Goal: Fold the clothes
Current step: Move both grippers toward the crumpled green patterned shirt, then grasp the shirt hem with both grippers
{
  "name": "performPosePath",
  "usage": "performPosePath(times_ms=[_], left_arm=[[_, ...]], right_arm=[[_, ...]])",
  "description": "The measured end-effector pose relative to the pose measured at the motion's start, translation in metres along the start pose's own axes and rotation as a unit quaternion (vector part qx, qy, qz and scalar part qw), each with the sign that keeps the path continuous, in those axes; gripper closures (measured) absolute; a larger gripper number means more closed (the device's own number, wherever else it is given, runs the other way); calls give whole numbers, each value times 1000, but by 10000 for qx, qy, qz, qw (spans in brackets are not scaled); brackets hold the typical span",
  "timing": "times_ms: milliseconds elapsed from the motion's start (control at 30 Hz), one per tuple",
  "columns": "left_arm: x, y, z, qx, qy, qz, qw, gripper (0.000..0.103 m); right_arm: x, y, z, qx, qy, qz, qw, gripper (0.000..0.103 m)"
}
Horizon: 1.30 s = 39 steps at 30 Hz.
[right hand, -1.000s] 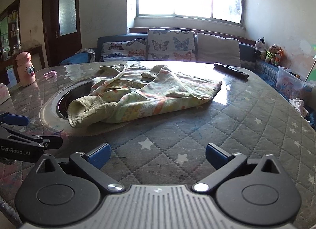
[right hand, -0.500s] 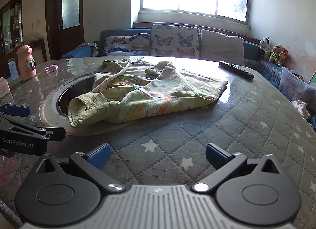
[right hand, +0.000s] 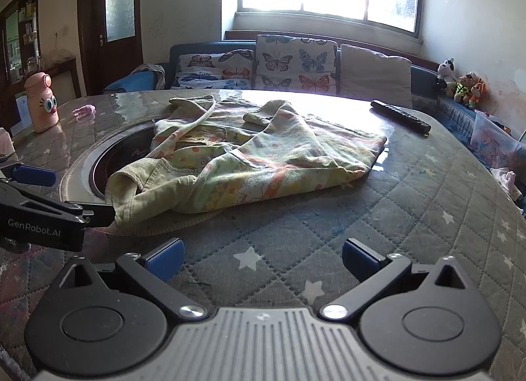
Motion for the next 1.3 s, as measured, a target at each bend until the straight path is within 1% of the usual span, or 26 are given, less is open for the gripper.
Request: performPosePath(times_ms=[433, 700, 833, 1000, 1133, 1300], left_arm=[[7, -7, -15, -6, -52, 3, 10000, 0], [-2, -14, -28, 39, 114, -61, 9999, 0], [1, -20, -40, 26, 175, -117, 9998, 0], [16, -27, -57, 33, 168, -190, 9997, 0], [33, -30, -71, 50, 90, -97, 9999, 0], [56, -32, -89, 96, 14, -6, 10000, 1]], right_arm=[[10, 0, -17, -88, -31, -34, 10000, 0], [12, 0, -26, -188, -30, -139, 9997, 0], [16, 1, -33, -243, -39, -217, 9995, 0], [31, 9, -49, -237, -76, -196, 9995, 0], [51, 22, -71, -118, -92, -142, 9998, 1], [91, 40, -97, 192, -217, -102, 9995, 7]])
Point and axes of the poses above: each gripper's, at about its wrist camera, not at the fingertips, and x roughly the way its jaws point, y to its right, z to its underside, the point moved 4 cm from there along x, roughly the way its jaws point, and after that the axes turned 5 degrees about z, right-handed, at the moved point
